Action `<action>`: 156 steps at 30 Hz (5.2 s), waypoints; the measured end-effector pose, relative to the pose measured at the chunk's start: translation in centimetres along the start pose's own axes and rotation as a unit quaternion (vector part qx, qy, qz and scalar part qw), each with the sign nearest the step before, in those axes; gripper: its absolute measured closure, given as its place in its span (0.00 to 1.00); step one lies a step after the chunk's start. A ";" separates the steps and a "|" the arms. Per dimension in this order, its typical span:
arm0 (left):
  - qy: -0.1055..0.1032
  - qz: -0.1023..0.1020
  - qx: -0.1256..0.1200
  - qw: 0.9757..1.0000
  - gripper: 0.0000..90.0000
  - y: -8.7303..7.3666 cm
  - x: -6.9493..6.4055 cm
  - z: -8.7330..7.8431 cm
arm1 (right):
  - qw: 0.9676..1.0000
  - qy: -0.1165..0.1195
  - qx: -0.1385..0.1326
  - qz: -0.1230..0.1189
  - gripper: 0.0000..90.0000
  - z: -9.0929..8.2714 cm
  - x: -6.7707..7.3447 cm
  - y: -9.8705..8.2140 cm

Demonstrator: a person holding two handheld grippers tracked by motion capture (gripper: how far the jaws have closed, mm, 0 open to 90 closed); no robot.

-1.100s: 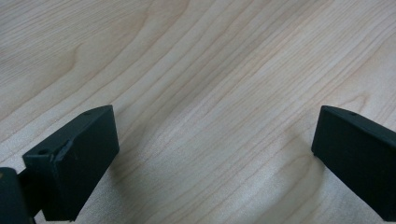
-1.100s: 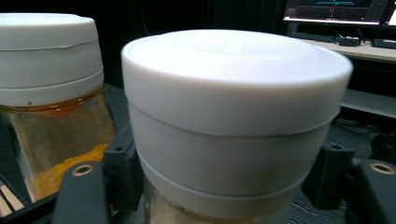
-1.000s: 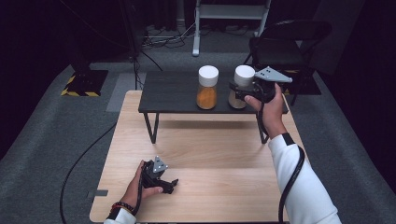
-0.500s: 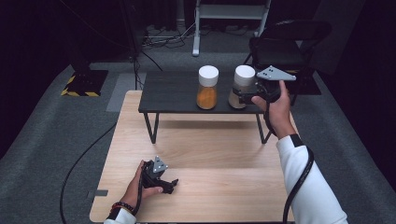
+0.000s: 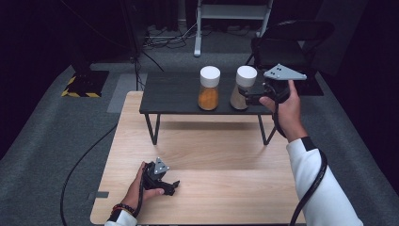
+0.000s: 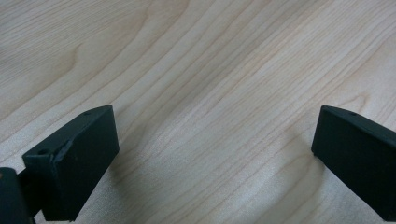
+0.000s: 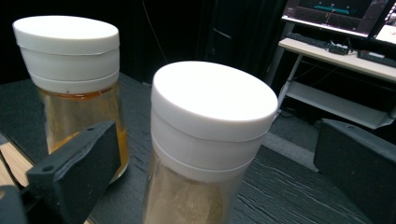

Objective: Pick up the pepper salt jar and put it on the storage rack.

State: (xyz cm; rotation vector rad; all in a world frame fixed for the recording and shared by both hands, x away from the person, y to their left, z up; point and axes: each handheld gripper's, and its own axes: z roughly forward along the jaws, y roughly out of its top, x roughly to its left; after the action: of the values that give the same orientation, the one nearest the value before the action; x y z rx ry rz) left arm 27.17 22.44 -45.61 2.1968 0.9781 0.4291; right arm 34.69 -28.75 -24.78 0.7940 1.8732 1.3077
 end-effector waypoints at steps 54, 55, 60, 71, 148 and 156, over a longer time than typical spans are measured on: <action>-0.001 0.002 0.001 1.000 0.01 0.1 0.1 0.0 | 0.996 0.071 0.024 -0.040 0.00 -5.7 2.0 -8.8; -0.001 0.002 0.001 1.000 0.01 0.1 0.1 0.0 | 0.996 0.073 0.025 -0.040 0.00 -5.7 2.2 -9.1; -0.001 0.002 0.001 1.000 0.01 0.1 0.1 0.0 | 0.996 0.077 0.033 -0.041 0.00 -5.8 2.5 -10.3; -0.001 0.002 0.001 1.000 0.01 0.1 0.1 0.0 | 0.995 0.085 0.046 -0.033 0.00 -5.9 3.0 -12.5; -0.001 0.001 0.000 1.000 0.01 0.0 0.0 0.0 | 0.966 0.078 0.241 0.047 0.00 -4.0 1.2 -22.9; -0.001 0.001 0.001 1.000 0.01 0.0 0.0 0.0 | 0.964 0.087 0.244 0.053 0.00 -3.8 0.7 -22.9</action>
State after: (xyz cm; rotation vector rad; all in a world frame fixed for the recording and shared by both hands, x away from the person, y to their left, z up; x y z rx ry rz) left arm 27.22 22.45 -45.58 2.1997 0.9769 0.4274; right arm 29.21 -37.05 -45.79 1.0661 2.3693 1.0100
